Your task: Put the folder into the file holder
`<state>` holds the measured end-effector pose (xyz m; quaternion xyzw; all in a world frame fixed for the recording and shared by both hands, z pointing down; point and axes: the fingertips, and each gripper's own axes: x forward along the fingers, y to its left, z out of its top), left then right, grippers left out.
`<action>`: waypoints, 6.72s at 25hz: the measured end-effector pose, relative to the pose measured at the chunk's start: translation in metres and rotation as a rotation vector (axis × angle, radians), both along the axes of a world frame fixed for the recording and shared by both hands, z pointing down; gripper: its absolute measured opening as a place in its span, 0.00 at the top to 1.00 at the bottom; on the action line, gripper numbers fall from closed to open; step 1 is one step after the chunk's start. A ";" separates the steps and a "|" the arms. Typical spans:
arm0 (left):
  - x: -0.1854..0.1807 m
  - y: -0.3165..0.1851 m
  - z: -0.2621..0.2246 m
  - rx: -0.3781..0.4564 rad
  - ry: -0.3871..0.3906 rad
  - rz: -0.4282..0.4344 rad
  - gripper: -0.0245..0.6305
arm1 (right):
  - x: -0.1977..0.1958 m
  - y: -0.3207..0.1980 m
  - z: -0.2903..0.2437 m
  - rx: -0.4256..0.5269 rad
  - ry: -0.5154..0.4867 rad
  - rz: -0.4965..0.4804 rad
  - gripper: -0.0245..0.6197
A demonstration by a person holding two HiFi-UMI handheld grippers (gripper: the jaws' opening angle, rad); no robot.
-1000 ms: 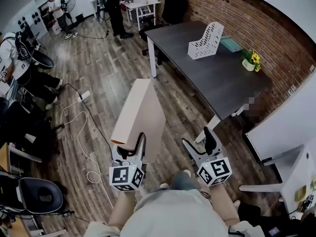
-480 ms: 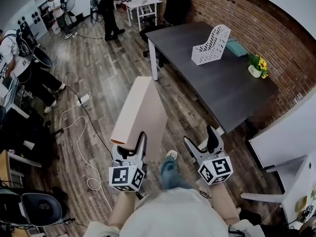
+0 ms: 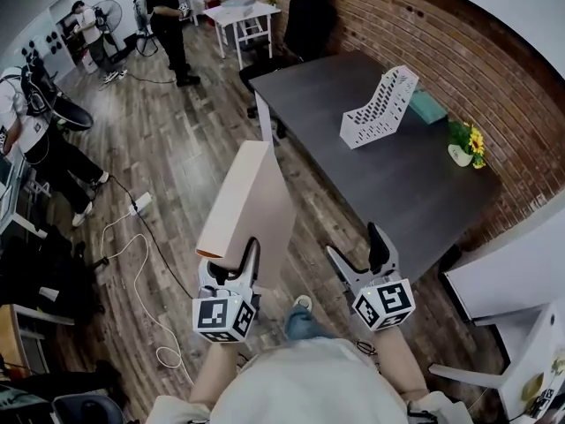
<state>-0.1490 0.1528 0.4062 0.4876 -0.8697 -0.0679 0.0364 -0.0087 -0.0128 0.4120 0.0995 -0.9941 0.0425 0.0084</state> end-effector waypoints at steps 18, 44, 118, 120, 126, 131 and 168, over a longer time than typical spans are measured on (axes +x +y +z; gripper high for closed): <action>-0.109 -0.148 -0.038 0.070 -0.022 0.135 0.55 | -0.078 -0.124 0.002 0.002 0.022 0.086 0.33; -0.173 -0.417 -0.183 0.302 -0.060 0.621 0.55 | -0.080 -0.263 0.006 -0.041 -0.004 0.418 0.33; -0.121 -0.635 0.032 -0.001 -0.138 0.863 0.54 | -0.080 -0.348 0.031 -0.132 0.069 0.773 0.33; -0.120 -0.635 0.039 -0.007 -0.148 0.862 0.54 | -0.078 -0.348 0.030 -0.132 0.070 0.775 0.33; -0.114 -0.634 0.040 -0.008 -0.176 0.870 0.53 | -0.072 -0.347 0.026 -0.130 0.071 0.778 0.33; -0.112 -0.634 0.041 -0.013 -0.185 0.885 0.48 | -0.070 -0.342 0.027 -0.133 0.071 0.764 0.33; -0.043 -0.316 0.028 -0.043 0.012 0.566 0.95 | -0.022 -0.186 0.030 0.018 0.091 0.429 0.96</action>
